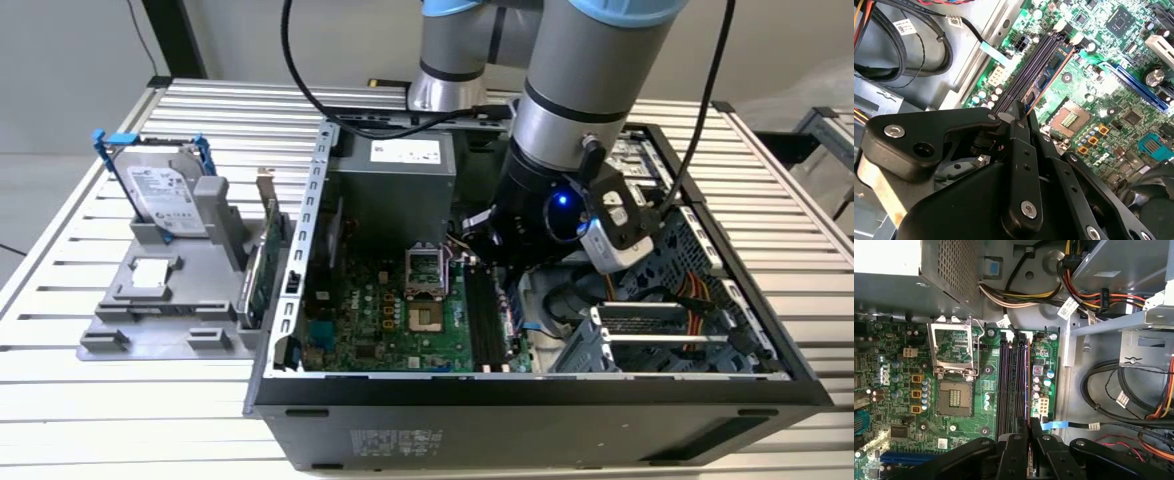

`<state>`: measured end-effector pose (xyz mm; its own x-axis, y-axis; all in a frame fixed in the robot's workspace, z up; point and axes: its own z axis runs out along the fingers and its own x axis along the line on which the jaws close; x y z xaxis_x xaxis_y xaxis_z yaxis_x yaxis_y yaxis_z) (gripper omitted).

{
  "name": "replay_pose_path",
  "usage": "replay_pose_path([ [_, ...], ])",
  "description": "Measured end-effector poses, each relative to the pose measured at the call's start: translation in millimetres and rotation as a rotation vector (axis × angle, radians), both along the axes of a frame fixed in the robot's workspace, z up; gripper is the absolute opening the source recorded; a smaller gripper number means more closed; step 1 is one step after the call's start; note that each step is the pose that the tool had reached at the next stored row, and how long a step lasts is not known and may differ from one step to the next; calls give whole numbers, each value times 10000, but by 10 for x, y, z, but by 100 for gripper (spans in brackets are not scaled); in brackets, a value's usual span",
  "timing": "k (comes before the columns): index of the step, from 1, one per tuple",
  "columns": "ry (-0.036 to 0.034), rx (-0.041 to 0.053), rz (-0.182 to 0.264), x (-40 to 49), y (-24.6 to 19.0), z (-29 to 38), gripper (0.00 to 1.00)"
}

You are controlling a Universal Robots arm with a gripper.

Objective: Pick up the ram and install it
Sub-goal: 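Insert the ram into the slot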

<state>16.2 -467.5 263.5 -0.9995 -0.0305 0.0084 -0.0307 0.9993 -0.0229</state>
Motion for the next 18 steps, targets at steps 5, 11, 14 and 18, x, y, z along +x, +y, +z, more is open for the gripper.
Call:
replay_pose_path([
  [5, 8, 1, 1, 0, 0, -2, 0],
  [11, 1, 2, 1, 0, 0, -54, 0],
  [14, 1, 2, 0, 0, 0, -79, 0],
  [18, 2, 2, -4, 0, 0, -130, 0],
])
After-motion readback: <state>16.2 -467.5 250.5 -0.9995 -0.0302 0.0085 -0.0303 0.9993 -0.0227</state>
